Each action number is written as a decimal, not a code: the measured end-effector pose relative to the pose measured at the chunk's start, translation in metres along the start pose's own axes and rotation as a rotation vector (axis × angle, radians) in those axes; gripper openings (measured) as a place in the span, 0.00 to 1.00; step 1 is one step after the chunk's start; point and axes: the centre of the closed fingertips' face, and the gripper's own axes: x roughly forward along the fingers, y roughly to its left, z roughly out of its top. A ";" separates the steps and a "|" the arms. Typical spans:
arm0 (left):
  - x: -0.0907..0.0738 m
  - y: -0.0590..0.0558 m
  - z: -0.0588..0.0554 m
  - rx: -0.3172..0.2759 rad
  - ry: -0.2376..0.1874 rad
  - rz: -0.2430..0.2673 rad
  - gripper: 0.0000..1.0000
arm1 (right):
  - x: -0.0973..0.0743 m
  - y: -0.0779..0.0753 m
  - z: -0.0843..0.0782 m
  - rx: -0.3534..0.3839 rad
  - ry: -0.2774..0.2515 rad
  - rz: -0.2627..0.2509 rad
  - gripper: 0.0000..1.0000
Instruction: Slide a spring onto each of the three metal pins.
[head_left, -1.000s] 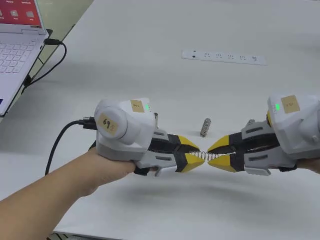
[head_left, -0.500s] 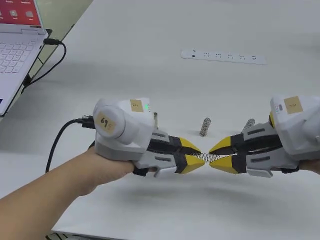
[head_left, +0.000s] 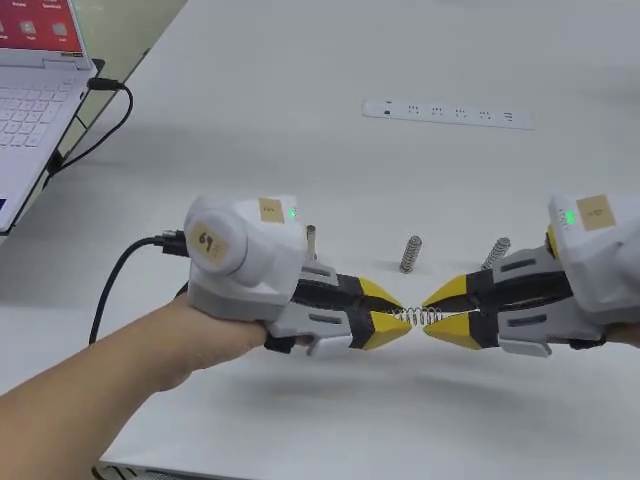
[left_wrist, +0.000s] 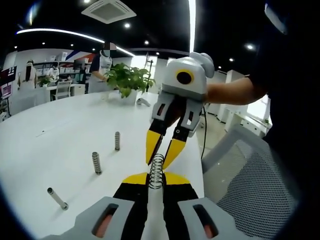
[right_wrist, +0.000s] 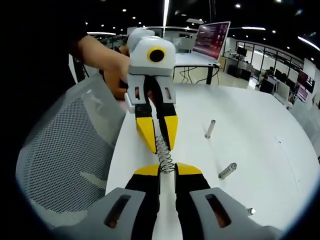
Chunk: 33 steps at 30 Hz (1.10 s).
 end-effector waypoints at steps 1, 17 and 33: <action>0.000 0.000 0.000 -0.001 -0.001 0.001 0.02 | 0.000 0.000 0.001 -0.006 0.003 -0.001 0.08; -0.006 0.003 0.001 -0.015 -0.009 -0.004 0.02 | -0.004 -0.007 0.022 -0.122 0.013 0.008 0.08; -0.008 0.000 0.001 -0.007 -0.005 -0.019 0.02 | -0.003 -0.003 0.029 -0.100 -0.014 0.044 0.07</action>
